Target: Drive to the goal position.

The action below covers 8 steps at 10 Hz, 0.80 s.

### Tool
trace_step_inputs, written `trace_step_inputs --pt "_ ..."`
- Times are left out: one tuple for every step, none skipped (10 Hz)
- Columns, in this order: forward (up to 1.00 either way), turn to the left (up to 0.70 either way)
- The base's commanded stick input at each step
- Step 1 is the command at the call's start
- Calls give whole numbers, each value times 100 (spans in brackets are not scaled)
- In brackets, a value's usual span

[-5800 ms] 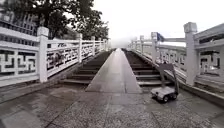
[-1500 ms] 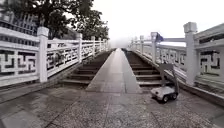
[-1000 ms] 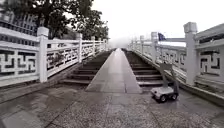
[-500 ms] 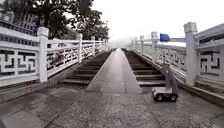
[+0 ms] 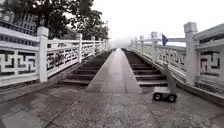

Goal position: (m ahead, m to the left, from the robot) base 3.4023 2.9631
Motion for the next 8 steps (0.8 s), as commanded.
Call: trace_step_inputs --pt "3 1" --pt "3 1" --pt "3 1" --pt "3 1" --pt "3 1" --pt "3 1" --pt "3 1" --pt "3 1"
